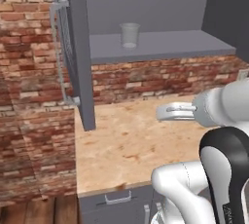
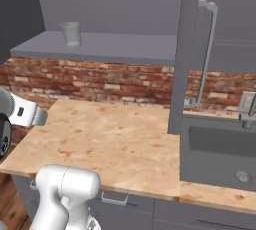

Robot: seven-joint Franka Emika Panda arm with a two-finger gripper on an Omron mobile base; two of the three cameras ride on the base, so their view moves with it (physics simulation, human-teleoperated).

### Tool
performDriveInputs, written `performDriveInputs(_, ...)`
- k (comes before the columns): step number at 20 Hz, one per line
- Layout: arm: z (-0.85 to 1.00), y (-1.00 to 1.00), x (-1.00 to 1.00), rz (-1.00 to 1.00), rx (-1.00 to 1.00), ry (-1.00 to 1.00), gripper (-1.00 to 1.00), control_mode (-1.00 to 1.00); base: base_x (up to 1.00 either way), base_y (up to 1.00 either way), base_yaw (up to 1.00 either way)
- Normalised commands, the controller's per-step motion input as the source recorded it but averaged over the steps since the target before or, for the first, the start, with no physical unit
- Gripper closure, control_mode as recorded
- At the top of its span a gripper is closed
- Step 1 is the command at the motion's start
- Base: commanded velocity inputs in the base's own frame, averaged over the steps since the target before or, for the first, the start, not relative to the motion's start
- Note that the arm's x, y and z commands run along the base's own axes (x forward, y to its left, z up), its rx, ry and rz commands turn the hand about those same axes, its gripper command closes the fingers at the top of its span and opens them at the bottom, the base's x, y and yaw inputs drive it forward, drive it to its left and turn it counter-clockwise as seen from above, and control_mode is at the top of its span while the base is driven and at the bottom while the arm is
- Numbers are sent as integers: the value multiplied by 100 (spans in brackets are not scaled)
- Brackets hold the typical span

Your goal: There is a bowl on the dining counter. Grab a lemon wedge from the fridge and place it in the bowl. Then get the liquor bottle and glass cup from the cabinet and place them next to the bowl.

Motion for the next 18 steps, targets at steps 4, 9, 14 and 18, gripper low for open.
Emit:
performDriveInputs(4,0,0,0,0,0,0,-100,100,75,-16,29)
performDriveInputs(9,14,-7,25,20,-3,0,-100,-100,29,-5,12)
performDriveInputs(14,41,-5,12,38,-20,-11,-100,-100,0,0,0)
performDriveInputs(18,57,3,0,37,-35,-18,-100,-100,0,0,0)
